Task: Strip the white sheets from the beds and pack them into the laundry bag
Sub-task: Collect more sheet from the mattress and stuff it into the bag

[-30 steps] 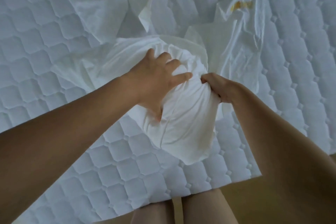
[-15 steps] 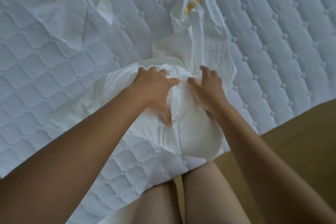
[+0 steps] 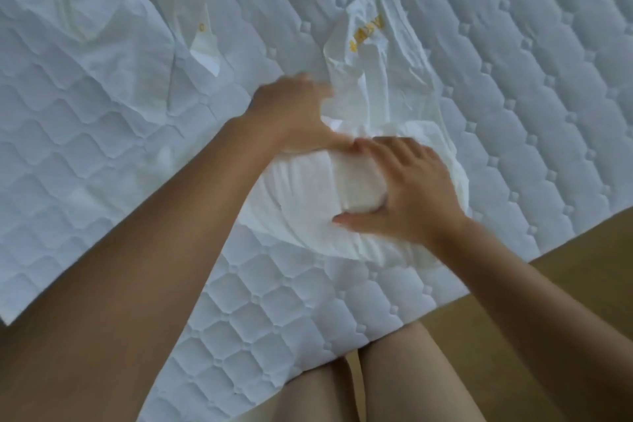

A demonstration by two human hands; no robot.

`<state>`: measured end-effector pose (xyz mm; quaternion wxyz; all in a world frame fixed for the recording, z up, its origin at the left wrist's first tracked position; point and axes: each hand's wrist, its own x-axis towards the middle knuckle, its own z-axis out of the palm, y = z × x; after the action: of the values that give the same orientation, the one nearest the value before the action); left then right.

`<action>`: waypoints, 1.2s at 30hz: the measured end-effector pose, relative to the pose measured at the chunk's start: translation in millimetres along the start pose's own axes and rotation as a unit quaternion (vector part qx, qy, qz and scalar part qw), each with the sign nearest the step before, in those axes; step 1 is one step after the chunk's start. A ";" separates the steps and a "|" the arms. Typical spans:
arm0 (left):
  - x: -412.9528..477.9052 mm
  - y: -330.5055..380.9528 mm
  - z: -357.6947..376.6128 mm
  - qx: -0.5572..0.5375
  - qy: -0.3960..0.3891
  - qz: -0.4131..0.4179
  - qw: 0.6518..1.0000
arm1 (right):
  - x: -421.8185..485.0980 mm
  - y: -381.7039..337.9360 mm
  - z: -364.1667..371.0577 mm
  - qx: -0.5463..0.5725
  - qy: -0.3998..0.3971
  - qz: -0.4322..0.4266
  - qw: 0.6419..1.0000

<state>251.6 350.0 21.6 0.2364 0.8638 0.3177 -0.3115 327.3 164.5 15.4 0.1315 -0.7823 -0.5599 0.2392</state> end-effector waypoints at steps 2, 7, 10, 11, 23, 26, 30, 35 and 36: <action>-12.1 -1.1 -0.9 -0.048 0.206 -0.009 0.977 | 24.7 15.5 -19.5 0.080 -0.011 0.064 0.995; -32.0 3.7 25.9 -0.082 0.309 -0.060 0.946 | 94.1 55.7 -45.1 0.186 -0.082 0.143 0.968; -4.8 9.9 21.6 -0.157 0.286 -0.100 0.940 | 117.4 65.9 -46.4 0.160 -0.062 0.187 0.967; 5.2 15.6 17.6 -0.169 0.283 -0.111 0.937 | 118.8 69.9 -49.3 0.128 -0.027 0.213 0.968; 88.8 33.4 -34.4 -0.196 0.259 -0.111 0.939 | 100.5 62.7 -23.7 0.137 0.115 0.292 0.940; 71.9 15.6 -42.8 -0.026 0.339 -0.039 0.939 | 109.1 70.3 -27.1 0.169 0.119 0.283 0.937; 56.6 -9.7 -28.9 -0.167 0.235 -0.235 0.928 | 113.0 70.9 -26.6 0.186 0.140 0.298 0.926; 72.9 -31.1 -8.0 -0.513 0.124 -0.198 0.826 | 114.3 77.2 -17.8 0.206 0.135 0.274 0.930; 75.6 -34.1 -8.3 -0.523 0.108 -0.200 0.822 | 115.4 80.7 -17.1 0.227 0.136 0.272 0.925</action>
<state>276.7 408.8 -31.9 0.5492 0.5563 0.6221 -0.0435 431.7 246.6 -34.5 0.3102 -0.8786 -0.2332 0.2782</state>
